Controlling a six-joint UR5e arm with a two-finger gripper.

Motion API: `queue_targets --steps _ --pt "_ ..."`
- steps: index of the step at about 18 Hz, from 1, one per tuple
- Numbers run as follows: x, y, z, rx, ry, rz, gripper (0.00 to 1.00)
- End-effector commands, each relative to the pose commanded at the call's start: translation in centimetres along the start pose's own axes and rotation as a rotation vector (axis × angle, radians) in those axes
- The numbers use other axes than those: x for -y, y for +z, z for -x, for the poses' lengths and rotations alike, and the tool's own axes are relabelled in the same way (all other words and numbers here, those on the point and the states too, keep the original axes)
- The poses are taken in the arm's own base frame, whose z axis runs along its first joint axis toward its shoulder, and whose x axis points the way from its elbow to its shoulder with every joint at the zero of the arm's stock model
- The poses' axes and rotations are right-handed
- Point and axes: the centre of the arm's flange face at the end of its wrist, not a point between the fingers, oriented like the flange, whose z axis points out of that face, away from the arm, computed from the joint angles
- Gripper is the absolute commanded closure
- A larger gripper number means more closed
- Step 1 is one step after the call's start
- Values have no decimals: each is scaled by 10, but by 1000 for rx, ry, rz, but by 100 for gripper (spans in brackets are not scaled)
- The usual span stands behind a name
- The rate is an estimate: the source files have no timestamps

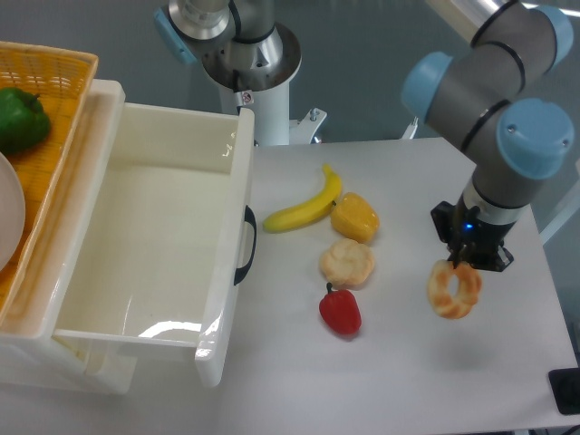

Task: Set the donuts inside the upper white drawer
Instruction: 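Carry the held donut with the gripper over to the open white drawer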

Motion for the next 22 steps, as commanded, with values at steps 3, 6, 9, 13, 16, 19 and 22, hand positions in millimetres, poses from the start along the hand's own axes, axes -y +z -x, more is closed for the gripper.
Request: queue_targets --steps 3,6,9,13,16,19,22 --pt "16 -26 -27 -12 -20 -63 100" --pt "24 -50 -52 -18 -27 -109 100" --pt "47 -72 -75 -14 -52 -143 100" --pt "84 -100 -104 -17 -115 -241 100" --pt "112 -126 -138 -16 -122 -296 100" --pt "132 -143 -179 -30 -96 -298 100" --pt "155 -142 -220 -67 -46 -295 100"
